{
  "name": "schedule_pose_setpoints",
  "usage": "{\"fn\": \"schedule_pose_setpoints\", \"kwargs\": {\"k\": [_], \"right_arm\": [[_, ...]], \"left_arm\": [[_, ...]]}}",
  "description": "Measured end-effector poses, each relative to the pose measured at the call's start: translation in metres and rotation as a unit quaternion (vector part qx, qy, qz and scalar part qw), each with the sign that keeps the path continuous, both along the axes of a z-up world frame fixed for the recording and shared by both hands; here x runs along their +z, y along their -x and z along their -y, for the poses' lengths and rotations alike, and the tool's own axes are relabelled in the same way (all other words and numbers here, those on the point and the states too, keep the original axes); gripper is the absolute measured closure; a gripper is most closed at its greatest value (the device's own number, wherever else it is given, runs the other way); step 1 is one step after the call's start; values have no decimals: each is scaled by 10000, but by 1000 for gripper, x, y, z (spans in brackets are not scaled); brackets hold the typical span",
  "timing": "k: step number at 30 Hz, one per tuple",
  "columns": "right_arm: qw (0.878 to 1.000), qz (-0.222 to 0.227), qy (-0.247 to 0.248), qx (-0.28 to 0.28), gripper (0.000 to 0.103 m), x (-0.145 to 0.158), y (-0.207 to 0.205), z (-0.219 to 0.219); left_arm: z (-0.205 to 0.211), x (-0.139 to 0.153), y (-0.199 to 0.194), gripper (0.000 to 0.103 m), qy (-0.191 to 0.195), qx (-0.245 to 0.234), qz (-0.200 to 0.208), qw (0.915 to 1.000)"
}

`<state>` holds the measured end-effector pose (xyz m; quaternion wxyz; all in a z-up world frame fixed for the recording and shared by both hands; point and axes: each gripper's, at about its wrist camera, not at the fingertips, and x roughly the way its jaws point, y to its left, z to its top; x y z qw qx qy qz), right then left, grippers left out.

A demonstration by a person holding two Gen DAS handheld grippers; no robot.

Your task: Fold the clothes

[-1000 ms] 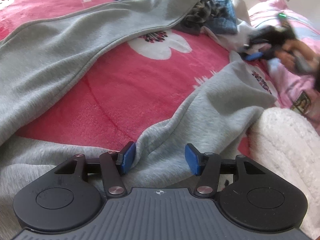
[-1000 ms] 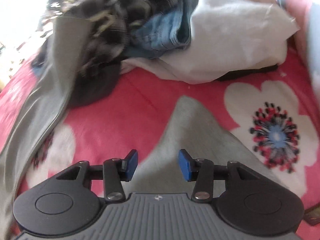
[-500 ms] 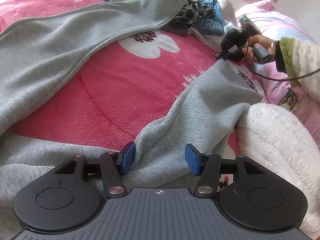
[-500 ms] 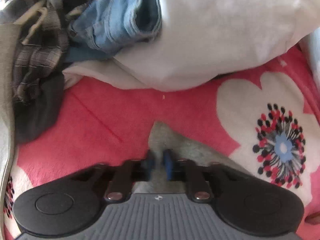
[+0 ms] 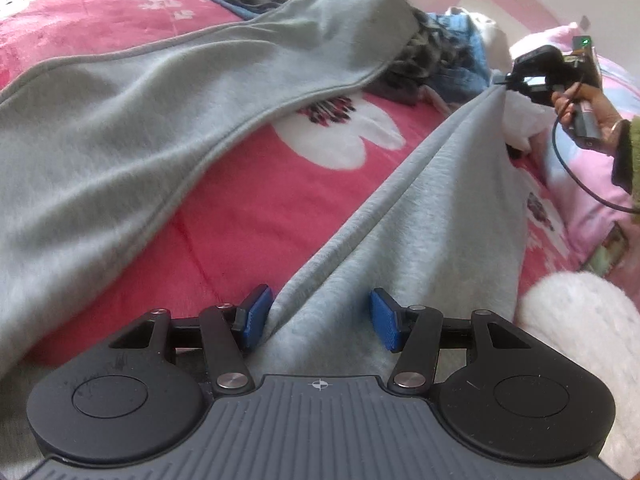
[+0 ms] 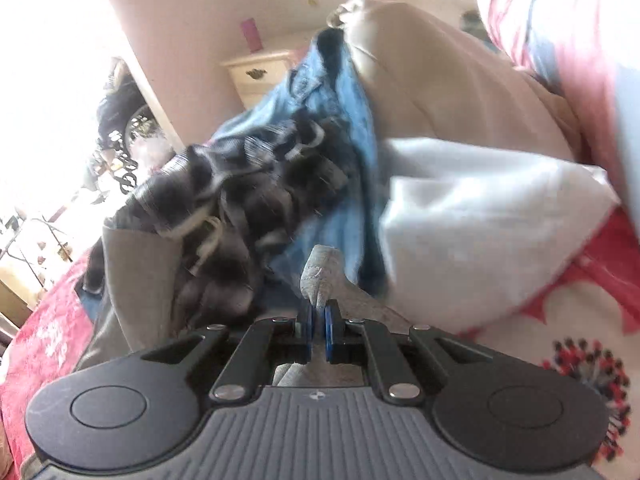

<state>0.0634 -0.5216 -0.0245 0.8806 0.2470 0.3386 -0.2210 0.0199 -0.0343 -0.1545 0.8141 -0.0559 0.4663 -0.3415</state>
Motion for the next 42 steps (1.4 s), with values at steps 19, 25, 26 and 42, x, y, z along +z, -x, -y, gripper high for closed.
{"fn": "schedule_pose_setpoints", "kwargs": {"k": [19, 25, 26, 42], "right_arm": [[10000, -23, 12, 71, 52, -16, 11, 24], [9845, -328, -1338, -1084, 51, -58, 102, 76], [9803, -378, -1493, -1239, 51, -70, 112, 81], [9825, 423, -1063, -1469, 96, -71, 151, 69]], "left_arm": [[24, 9, -11, 49, -525, 668, 1047, 9909], [16, 22, -20, 49, -379, 1162, 992, 9875], [13, 25, -21, 49, -351, 1216, 966, 9873], [-64, 36, 16, 49, -673, 1812, 634, 9791]]}}
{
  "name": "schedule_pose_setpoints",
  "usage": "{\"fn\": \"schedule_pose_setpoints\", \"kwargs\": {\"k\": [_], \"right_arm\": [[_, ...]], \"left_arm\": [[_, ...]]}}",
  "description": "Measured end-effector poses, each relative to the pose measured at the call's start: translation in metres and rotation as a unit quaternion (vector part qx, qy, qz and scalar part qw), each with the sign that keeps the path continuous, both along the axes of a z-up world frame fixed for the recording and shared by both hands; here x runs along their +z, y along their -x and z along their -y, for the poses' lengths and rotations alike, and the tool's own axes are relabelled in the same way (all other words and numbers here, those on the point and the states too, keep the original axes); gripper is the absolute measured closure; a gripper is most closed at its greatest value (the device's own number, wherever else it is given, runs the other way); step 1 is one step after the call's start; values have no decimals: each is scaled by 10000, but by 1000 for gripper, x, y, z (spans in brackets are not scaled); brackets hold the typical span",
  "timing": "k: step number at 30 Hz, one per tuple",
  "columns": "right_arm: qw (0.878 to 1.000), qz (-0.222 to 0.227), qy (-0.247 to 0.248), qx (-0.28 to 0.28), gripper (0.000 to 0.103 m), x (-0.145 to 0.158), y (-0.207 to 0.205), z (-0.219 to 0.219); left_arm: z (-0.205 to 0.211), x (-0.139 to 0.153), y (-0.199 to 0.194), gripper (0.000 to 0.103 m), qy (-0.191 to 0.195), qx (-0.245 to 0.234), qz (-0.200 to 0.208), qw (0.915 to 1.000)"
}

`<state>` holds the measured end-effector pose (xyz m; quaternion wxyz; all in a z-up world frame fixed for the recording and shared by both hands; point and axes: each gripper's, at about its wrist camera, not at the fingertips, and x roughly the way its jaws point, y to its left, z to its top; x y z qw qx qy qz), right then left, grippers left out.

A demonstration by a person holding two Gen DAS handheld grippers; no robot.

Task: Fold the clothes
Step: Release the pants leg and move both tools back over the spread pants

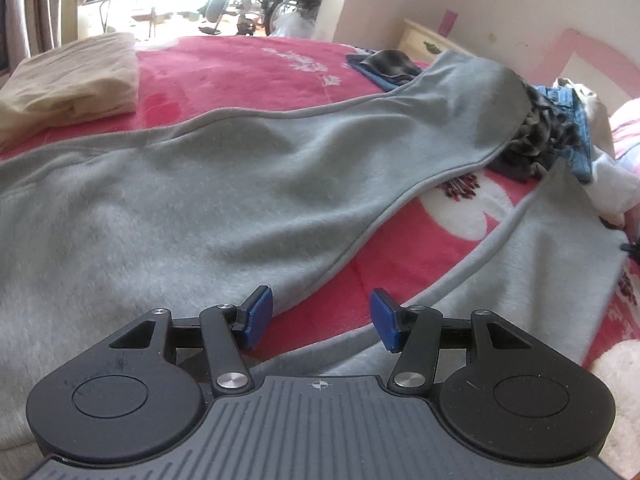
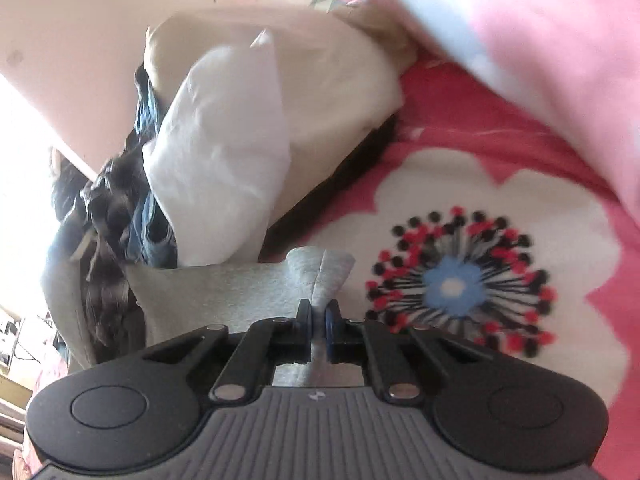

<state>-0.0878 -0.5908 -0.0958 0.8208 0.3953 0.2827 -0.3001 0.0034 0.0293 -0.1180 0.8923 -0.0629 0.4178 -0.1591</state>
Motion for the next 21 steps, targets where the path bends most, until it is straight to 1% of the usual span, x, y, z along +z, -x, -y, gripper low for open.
{"fn": "schedule_pose_setpoints", "kwargs": {"k": [2, 5, 8, 9, 10, 11, 12, 13, 14, 16, 18, 20, 21], "right_arm": [[9996, -260, 117, -45, 96, -3, 2, 1], [9983, -501, 89, -296, 96, -15, 9, 7], [9953, -915, 182, -244, 95, -32, 1, 6], [9945, -988, 148, -307, 94, -35, 1, 8], [9942, -976, 57, -442, 92, -34, 3, 12], [9939, -945, -44, -564, 84, -30, 6, 16], [9914, -1060, 66, -764, 75, -22, 10, 16], [9882, -1176, 178, -965, 74, -15, 14, 17], [9850, -1261, 398, -1105, 73, -5, 19, 17], [9831, -1237, 555, -1229, 71, 15, 29, 14], [9907, -1027, 520, -722, 71, 33, 24, -5], [9953, -813, 482, -210, 71, 52, 20, -24], [9953, -781, 455, 349, 71, 58, 7, -44]], "left_arm": [[0, -3, -1, 49, -10, 21, 13, 10000], [4, -5, -5, 49, -63, 4, 70, 10000], [-23, 11, 10, 49, -147, 286, 186, 9993], [-32, 16, 15, 49, -174, 380, 225, 9989], [-40, 22, 19, 49, -202, 474, 263, 9983], [-49, 27, 24, 49, -230, 568, 302, 9977], [-58, 33, 29, 49, -258, 661, 341, 9969], [-67, 38, 34, 49, -286, 755, 379, 9960], [-76, 44, 38, 49, -313, 849, 417, 9950], [-93, 55, 48, 49, -369, 1036, 494, 9927], [-111, 65, 58, 49, -424, 1222, 571, 9900], [-128, 76, 68, 48, -487, 1403, 635, 9869], [-135, 78, 76, 48, -569, 1461, 589, 9859]]}}
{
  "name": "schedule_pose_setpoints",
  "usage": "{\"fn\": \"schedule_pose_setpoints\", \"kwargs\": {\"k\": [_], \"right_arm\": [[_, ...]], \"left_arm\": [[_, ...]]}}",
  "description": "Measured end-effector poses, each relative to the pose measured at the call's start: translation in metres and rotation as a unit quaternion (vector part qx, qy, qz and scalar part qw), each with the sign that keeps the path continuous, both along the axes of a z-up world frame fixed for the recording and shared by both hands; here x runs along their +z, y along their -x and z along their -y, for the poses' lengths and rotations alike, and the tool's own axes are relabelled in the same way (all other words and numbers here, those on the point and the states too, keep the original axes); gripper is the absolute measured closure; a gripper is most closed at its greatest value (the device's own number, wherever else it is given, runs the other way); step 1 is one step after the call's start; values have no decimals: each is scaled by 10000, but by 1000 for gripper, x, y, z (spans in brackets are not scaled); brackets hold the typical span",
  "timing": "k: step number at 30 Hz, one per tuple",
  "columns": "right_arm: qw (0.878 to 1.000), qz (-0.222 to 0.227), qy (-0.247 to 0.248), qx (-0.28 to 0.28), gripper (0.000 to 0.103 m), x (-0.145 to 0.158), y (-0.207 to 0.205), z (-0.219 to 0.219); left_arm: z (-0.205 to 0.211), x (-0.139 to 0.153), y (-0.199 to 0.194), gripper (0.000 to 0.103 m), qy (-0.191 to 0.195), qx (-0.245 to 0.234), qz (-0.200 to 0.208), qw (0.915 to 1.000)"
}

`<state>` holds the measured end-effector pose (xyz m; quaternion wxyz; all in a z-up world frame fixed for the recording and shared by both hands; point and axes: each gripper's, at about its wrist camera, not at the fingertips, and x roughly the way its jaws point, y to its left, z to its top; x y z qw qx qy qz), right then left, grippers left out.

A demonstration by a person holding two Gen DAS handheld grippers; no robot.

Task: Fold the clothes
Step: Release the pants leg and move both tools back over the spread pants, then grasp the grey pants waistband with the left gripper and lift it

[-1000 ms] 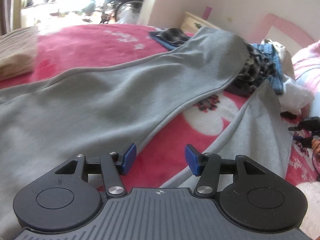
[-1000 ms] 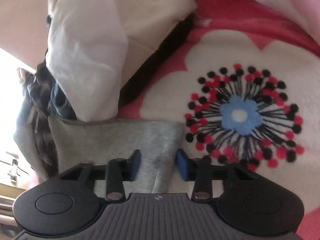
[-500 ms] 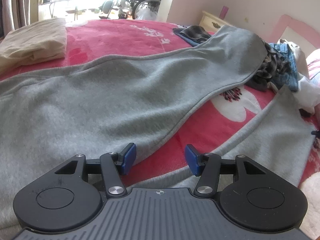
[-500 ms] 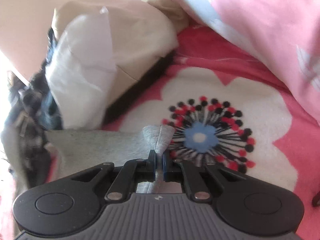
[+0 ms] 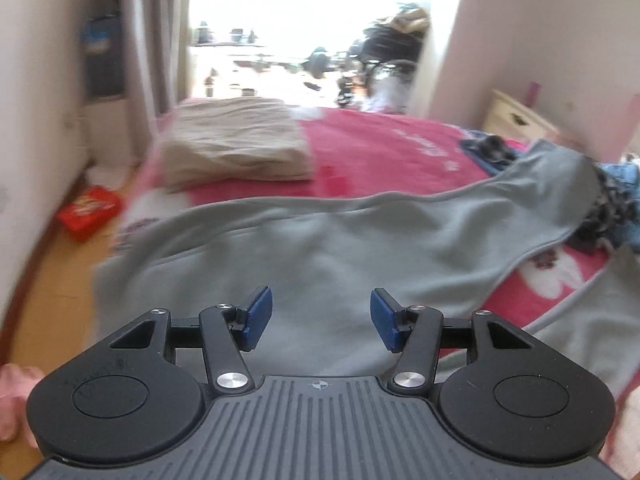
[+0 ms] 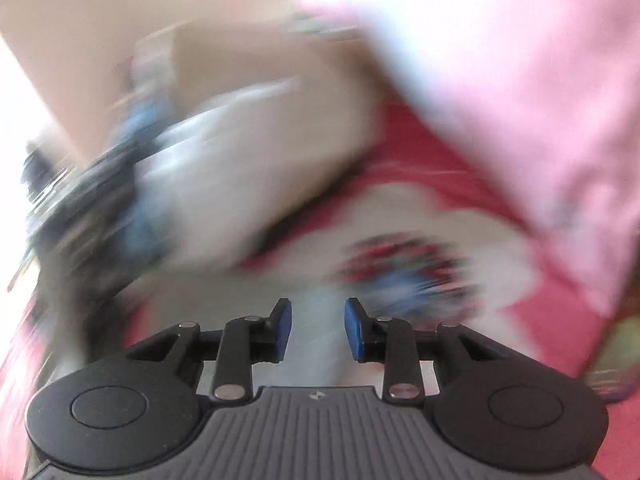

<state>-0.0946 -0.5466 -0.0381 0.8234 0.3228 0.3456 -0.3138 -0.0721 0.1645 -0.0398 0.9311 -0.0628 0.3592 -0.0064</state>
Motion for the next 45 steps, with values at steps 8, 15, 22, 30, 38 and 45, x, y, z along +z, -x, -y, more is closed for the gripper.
{"fn": "schedule_pose_setpoints", "kwargs": {"k": [8, 15, 22, 30, 38, 45], "right_arm": [[8804, -234, -938, 4642, 71, -5, -95, -242], [8159, -1090, -1755, 5401, 77, -85, -129, -339], [9200, -861, -1801, 3374, 93, -82, -111, -236], [9504, -103, -2325, 2063, 78, -56, -56, -162], [9637, 550, -2431, 955, 62, -24, 10, -93], [9505, 517, -3051, -298, 56, -69, 58, -28]], "left_arm": [[-35, -15, 63, 48, 115, 589, -497, 9970], [-79, -36, 132, 48, 711, 1268, -1022, 9841], [-106, -69, 190, 48, 2056, 1521, -1589, 9536], [-95, -108, 194, 47, 3045, 1867, -1361, 9241], [-102, -107, 189, 47, 3353, 2283, -771, 9108], [-94, -110, 188, 47, 3423, 2171, -747, 9111]]}}
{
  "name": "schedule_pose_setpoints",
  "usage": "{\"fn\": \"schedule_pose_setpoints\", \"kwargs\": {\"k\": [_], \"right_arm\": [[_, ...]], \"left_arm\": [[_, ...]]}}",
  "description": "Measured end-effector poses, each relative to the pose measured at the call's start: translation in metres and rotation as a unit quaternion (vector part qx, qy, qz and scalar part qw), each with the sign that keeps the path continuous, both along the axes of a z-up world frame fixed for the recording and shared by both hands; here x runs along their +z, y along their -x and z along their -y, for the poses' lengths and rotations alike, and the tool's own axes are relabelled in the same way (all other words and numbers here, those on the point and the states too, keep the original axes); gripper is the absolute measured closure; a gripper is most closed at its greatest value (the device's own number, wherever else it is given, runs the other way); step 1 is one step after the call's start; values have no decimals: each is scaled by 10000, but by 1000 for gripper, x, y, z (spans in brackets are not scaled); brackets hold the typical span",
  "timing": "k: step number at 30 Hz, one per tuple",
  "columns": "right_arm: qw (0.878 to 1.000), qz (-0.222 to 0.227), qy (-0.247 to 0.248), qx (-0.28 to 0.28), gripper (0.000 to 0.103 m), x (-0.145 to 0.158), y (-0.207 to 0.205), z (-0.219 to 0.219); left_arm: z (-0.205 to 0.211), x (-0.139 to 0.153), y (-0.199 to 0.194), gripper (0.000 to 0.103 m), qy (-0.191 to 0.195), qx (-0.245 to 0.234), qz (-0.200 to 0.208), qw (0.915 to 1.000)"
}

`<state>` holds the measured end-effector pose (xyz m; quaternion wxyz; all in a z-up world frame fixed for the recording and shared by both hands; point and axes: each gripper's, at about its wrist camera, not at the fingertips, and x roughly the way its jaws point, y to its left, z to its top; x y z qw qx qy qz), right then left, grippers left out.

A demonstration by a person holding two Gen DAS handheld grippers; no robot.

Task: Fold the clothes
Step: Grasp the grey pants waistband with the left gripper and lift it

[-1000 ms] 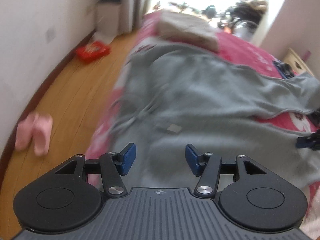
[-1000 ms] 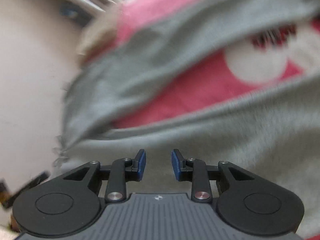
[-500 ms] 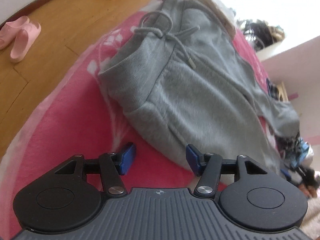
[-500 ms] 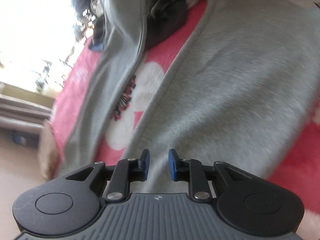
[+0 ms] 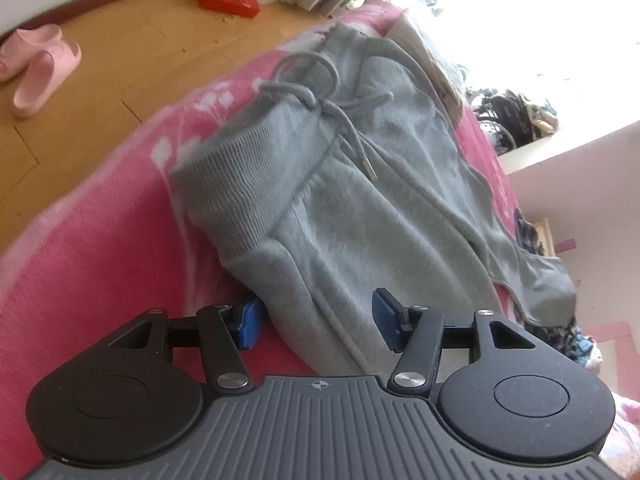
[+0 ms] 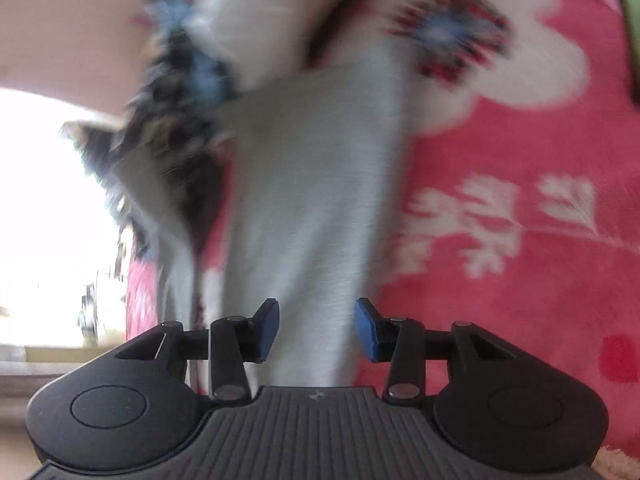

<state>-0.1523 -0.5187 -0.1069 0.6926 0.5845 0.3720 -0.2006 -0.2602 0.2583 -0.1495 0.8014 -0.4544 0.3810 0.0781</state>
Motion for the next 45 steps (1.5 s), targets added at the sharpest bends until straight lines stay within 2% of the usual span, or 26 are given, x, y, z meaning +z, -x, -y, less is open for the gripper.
{"fn": "schedule_pose_setpoints", "kwargs": {"k": [2, 6, 11, 14, 18, 23, 25, 27, 28, 30, 32, 33, 37, 41, 45], "right_arm": [[9986, -160, -431, -272, 56, -24, 9, 15], [9963, -172, -699, -477, 56, -55, 5, 25], [9920, 414, -811, -879, 56, -74, -2, 31], [9884, 555, -977, -1018, 59, -89, -8, 34], [9884, 617, -1244, -610, 59, -92, -10, 30], [9833, 689, -1664, -266, 60, -100, -14, 24], [9825, 682, -1734, -62, 60, -99, -17, 21], [9846, 578, -1644, 145, 66, -95, -24, 16], [9854, 526, -1599, 248, 68, -93, -27, 13], [9879, 421, -1428, 437, 84, -87, -34, 9], [9910, 373, -1146, 577, 95, -79, -40, 6], [9918, 401, -1034, 628, 97, -74, -40, 5], [9930, 731, -623, 681, 98, -48, -41, -3], [9906, 1167, -319, 643, 98, -17, -37, -12], [9869, 1488, -47, 622, 98, 17, -52, -19]], "left_arm": [[2, 2, -1, 47, 16, -31, 52, 10000], [-3, 8, -5, 47, 120, 161, 308, 9993], [-2, 7, -12, 47, 132, 254, 354, 9990], [0, 5, -16, 47, 116, 290, 343, 9989], [2, 3, -21, 47, 108, 330, 334, 9988], [13, 3, -30, 47, -123, 199, 191, 9995], [16, 6, -33, 47, -172, 251, 209, 9993], [16, 7, -34, 50, -154, 340, 209, 9991], [17, 7, -34, 58, -182, 386, 192, 9989], [16, 10, -32, 67, -216, 470, 186, 9985], [15, 14, -30, 82, -233, 546, 201, 9980], [14, 16, -29, 84, -245, 582, 209, 9978], [14, 34, -29, 92, -476, 594, 304, 9966], [17, 58, -34, 94, -781, 604, 578, 9934], [17, 75, -49, 95, -865, 714, 869, 9899]]}}
